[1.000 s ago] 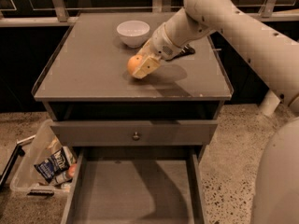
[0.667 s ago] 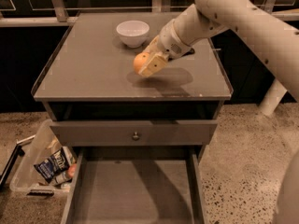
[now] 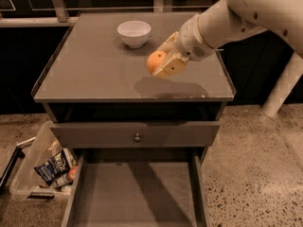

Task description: Place orange into middle drawer

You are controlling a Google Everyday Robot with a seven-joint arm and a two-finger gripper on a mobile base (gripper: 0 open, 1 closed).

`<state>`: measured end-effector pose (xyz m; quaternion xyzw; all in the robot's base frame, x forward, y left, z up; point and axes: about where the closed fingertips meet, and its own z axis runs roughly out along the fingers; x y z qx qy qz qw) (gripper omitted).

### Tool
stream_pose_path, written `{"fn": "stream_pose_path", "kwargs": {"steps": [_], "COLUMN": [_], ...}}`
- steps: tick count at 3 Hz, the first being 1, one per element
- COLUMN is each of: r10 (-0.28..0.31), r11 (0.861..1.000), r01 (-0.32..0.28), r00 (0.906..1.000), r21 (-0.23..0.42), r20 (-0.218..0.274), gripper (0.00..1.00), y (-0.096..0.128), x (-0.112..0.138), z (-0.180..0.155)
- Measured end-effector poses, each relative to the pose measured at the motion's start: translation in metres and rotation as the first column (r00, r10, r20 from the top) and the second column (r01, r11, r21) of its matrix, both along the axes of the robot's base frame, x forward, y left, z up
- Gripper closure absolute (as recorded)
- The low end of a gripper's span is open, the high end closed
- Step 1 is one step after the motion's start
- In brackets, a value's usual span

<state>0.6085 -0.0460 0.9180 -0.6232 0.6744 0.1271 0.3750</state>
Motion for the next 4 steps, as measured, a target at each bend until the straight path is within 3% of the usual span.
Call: {"fn": "stream_pose_path", "kwargs": {"steps": [2, 3, 4], "r10": [-0.055, -0.086, -0.142], "r11": [0.996, 0.991, 0.984], "r01": [0.06, 0.095, 0.148], "r00": [0.996, 0.9926, 0.9876], "r21": [-0.072, -0.098, -0.095], "r20": [0.07, 0.085, 0.068], "gripper": [1.0, 1.0, 1.0], "y": [-0.029, -0.041, -0.056], "x": [-0.075, -0.111, -0.133], "z": [-0.013, -0.035, -0.077]}}
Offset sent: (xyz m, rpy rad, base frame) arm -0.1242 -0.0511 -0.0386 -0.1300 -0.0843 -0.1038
